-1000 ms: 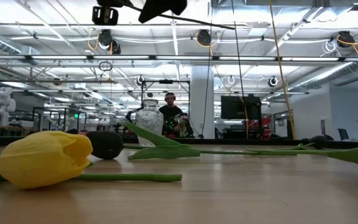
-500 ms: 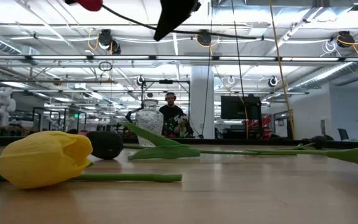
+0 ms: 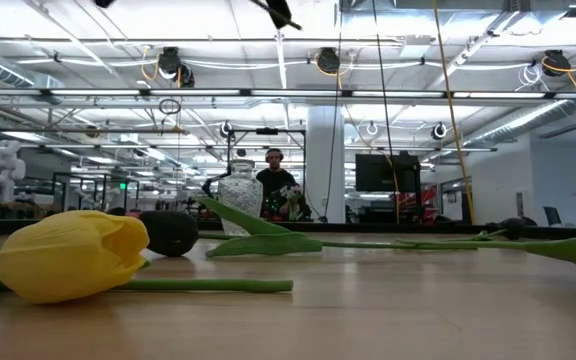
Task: Sort flowers into vase by color
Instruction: Put the bottom red tulip into the transparent vase
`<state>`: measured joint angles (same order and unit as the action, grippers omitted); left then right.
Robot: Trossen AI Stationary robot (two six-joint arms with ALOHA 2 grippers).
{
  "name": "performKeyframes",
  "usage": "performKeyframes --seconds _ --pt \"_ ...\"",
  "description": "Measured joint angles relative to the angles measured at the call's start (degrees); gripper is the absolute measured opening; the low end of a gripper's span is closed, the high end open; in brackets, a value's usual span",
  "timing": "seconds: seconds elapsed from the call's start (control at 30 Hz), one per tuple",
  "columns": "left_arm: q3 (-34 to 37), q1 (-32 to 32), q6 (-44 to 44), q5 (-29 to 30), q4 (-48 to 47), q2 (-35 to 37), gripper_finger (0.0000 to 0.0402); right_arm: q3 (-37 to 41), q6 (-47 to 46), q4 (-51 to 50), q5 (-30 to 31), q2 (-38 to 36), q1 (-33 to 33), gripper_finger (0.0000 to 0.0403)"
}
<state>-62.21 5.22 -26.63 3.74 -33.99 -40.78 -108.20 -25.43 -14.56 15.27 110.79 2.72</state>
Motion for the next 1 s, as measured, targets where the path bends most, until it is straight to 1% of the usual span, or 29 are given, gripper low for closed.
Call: performKeyframes --seconds 0.1,0.17,0.27,0.33,0.53,0.73,0.83,1.0 --pt "4.04 -1.42 0.06 2.81 7.42 -0.37 0.0114 0.00 -0.76 4.33 -2.76 -0.55 -1.08 0.0000" --pt "5.94 -1.97 0.59 4.97 14.39 -0.63 0.0114 0.00 -0.82 6.42 -4.67 -0.55 -1.33 0.0000" --pt "8.01 -2.10 2.35 5.15 23.37 -1.88 0.0114 0.00 -1.15 6.41 -5.00 -0.55 -1.33 0.0000" --pt "8.38 -2.10 3.40 4.73 26.30 -2.93 0.0114 0.00 -1.09 6.05 -4.99 -0.55 -1.31 0.0000" --pt "8.37 -2.00 3.54 4.36 27.98 -5.66 0.0114 0.00 -0.81 5.72 -5.00 -0.55 -1.38 0.0000" --pt "8.39 -2.00 4.96 0.86 29.13 -6.36 0.0114 0.00 -0.66 5.07 -5.25 -0.56 -1.31 0.0000" --pt "8.37 -2.00 5.14 0.77 27.66 -5.65 0.0114 0.00 -0.52 4.97 -5.21 -0.55 -1.31 0.0000" --pt "8.39 -1.95 7.28 0.98 23.70 -2.52 0.0114 0.00 0.85 5.51 -4.45 -0.93 -1.38 0.0000"
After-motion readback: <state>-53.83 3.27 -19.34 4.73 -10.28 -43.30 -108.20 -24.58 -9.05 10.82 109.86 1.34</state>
